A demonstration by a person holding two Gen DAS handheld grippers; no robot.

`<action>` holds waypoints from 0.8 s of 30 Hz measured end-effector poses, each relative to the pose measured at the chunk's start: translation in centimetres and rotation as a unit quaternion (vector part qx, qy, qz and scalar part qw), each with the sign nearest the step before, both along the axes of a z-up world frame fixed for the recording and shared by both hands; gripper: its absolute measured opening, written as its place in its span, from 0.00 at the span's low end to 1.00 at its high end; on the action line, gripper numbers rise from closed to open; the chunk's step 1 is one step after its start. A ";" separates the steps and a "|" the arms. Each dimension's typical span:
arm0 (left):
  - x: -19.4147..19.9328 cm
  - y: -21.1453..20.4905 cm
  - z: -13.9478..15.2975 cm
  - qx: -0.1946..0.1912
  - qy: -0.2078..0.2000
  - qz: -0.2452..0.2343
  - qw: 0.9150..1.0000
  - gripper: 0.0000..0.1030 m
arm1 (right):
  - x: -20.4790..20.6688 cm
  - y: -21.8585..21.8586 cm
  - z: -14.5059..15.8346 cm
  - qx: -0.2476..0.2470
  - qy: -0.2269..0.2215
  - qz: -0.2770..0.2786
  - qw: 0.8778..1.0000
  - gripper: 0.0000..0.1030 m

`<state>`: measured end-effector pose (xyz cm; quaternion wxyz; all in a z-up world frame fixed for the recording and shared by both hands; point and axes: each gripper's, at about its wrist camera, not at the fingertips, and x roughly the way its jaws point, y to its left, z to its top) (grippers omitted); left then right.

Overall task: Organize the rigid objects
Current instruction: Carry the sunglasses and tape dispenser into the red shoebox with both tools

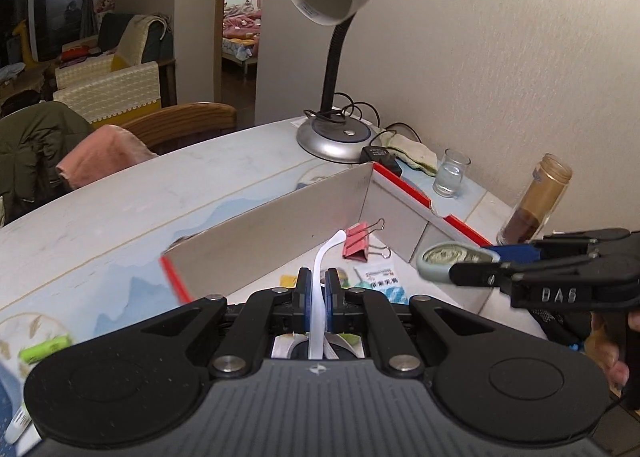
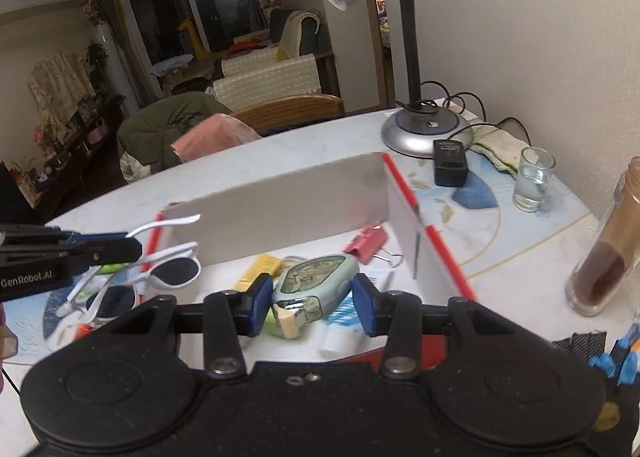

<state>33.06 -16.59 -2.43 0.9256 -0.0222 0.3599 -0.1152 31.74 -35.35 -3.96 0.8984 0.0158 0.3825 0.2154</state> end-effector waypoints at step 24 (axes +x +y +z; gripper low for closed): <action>10.8 -6.2 -6.3 0.046 0.030 -0.030 0.998 0.06 | 5.8 2.0 -6.1 -0.057 0.055 0.060 0.995 0.41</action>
